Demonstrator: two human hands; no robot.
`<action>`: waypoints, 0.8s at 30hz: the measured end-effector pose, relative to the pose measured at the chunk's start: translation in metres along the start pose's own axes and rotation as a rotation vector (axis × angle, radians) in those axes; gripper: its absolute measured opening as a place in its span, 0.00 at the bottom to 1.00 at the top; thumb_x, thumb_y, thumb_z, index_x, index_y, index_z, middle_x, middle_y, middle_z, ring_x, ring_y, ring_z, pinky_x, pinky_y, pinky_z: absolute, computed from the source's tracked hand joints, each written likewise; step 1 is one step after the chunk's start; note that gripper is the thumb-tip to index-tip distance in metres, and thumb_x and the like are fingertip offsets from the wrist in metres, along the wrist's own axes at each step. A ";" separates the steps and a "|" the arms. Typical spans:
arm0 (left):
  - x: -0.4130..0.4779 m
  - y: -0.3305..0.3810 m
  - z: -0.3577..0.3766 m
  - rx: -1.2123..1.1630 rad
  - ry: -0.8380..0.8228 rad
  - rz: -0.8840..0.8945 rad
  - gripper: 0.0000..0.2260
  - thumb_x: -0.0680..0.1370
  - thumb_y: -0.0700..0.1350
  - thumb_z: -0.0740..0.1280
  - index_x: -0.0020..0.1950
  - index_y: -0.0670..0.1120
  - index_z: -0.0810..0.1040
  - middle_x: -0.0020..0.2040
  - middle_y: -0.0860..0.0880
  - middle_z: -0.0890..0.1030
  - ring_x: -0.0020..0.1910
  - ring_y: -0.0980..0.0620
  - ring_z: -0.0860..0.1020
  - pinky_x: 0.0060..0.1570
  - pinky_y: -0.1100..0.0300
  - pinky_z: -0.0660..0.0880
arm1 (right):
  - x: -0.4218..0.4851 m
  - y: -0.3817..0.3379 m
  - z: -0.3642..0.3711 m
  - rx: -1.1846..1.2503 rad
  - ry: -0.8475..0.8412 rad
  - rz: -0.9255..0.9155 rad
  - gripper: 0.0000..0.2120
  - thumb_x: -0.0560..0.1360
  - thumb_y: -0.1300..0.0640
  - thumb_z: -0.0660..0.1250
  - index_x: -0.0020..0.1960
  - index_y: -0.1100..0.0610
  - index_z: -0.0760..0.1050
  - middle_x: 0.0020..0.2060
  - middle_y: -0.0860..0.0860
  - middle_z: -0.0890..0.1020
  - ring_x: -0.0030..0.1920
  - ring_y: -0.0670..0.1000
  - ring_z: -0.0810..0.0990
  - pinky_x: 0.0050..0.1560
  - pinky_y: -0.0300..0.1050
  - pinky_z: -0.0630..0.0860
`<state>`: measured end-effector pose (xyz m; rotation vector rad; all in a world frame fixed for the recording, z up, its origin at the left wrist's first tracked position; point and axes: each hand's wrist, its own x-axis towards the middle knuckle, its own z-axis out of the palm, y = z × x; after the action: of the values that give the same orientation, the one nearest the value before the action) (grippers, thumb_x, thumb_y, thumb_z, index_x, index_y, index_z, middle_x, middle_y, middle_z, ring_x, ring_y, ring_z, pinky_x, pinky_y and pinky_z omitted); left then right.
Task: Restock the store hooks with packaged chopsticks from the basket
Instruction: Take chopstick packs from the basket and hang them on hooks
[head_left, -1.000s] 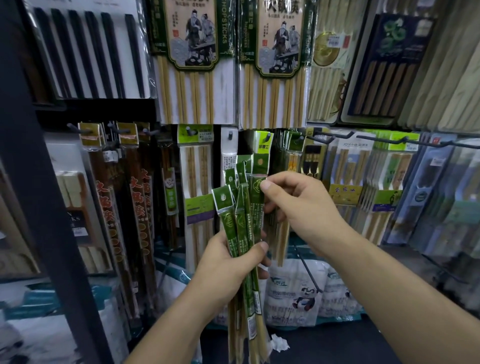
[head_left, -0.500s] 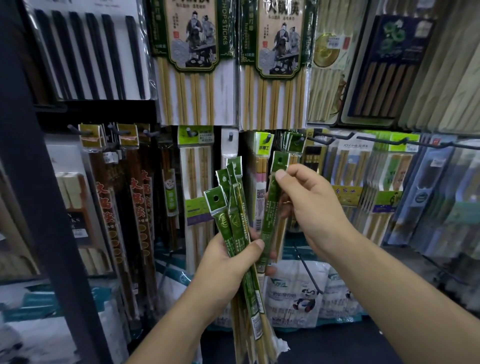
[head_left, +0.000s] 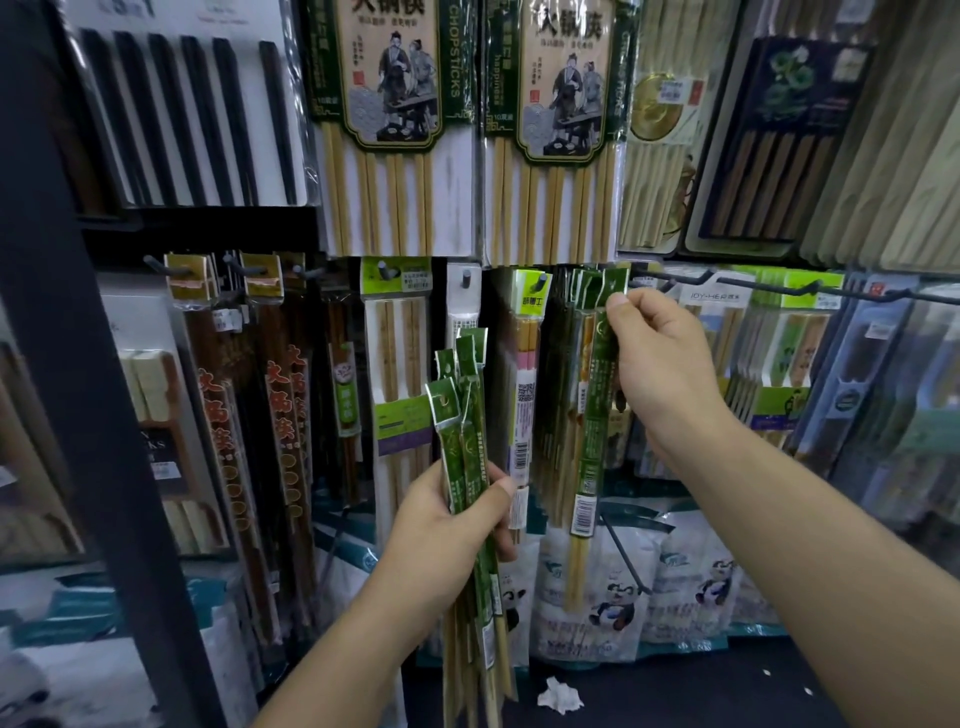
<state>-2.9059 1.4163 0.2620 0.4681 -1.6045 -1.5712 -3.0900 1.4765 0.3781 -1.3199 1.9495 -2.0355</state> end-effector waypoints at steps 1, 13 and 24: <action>0.000 -0.001 -0.001 0.013 -0.006 0.000 0.02 0.81 0.45 0.70 0.49 0.48 0.79 0.32 0.48 0.78 0.32 0.48 0.80 0.39 0.54 0.81 | 0.001 -0.001 0.000 0.002 0.004 0.002 0.16 0.84 0.50 0.59 0.44 0.61 0.70 0.26 0.44 0.65 0.27 0.46 0.62 0.26 0.37 0.62; 0.000 -0.001 0.002 -0.004 -0.009 0.006 0.03 0.80 0.43 0.71 0.51 0.44 0.78 0.31 0.47 0.78 0.31 0.48 0.79 0.36 0.58 0.79 | 0.009 0.006 0.004 -0.084 0.055 0.061 0.17 0.81 0.47 0.64 0.37 0.55 0.74 0.21 0.41 0.68 0.24 0.42 0.67 0.38 0.43 0.71; 0.000 0.002 0.002 -0.056 -0.058 -0.033 0.12 0.75 0.41 0.77 0.39 0.57 0.82 0.36 0.47 0.84 0.34 0.47 0.83 0.38 0.55 0.82 | -0.049 0.002 0.020 -0.031 -0.141 -0.046 0.06 0.77 0.49 0.71 0.45 0.50 0.80 0.39 0.46 0.82 0.39 0.42 0.80 0.40 0.36 0.78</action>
<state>-2.9070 1.4184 0.2642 0.4247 -1.5984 -1.6641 -3.0484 1.4872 0.3479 -1.4844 1.9148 -1.8817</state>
